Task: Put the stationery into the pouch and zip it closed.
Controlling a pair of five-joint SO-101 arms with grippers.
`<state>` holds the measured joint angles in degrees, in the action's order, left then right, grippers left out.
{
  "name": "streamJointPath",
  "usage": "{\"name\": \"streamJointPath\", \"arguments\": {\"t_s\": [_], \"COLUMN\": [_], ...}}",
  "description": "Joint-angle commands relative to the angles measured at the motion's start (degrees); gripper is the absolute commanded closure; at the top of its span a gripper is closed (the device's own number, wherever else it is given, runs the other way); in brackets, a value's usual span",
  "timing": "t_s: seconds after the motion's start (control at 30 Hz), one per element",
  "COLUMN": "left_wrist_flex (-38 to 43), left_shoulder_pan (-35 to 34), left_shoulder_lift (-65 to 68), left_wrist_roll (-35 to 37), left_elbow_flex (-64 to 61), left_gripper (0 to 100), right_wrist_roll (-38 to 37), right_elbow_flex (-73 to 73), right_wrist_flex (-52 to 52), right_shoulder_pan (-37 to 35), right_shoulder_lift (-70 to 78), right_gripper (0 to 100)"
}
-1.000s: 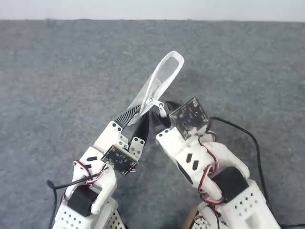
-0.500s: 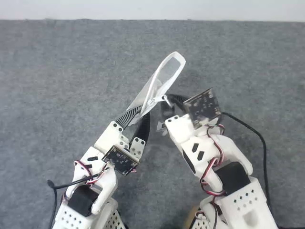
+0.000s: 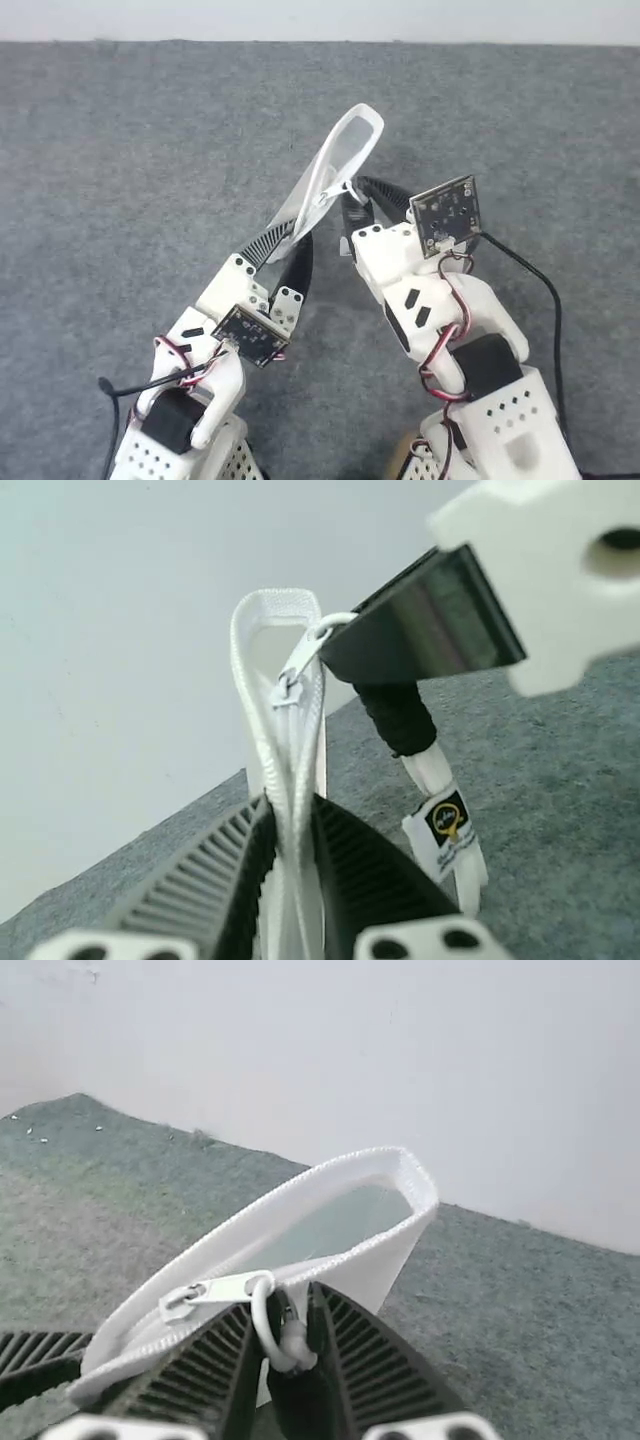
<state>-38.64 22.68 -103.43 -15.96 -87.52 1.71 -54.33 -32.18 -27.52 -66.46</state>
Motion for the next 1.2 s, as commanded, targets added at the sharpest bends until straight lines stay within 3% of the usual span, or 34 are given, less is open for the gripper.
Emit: {"name": "streamJointPath", "arguments": {"t_s": [0.0,0.63,1.17], "left_wrist_flex": [-1.14,-1.14,-1.14], "left_shoulder_pan": [-0.7,-0.7,-0.79], "left_shoulder_lift": [-0.09,-0.09,-0.09], "left_wrist_roll": [-0.62,-0.62,-0.62], "left_elbow_flex": [-0.66,-0.66,-0.66], "left_gripper": [99,99,99], "right_wrist_roll": [0.88,0.7,0.7], "right_elbow_flex": [3.69,3.43,5.19], "right_wrist_flex": [3.65,8.4,16.75], "right_shoulder_pan": [3.65,10.15,17.19], "right_shoulder_lift": [-0.66,-0.22,14.81], "right_gripper": [99.2,99.2,99.2]}}
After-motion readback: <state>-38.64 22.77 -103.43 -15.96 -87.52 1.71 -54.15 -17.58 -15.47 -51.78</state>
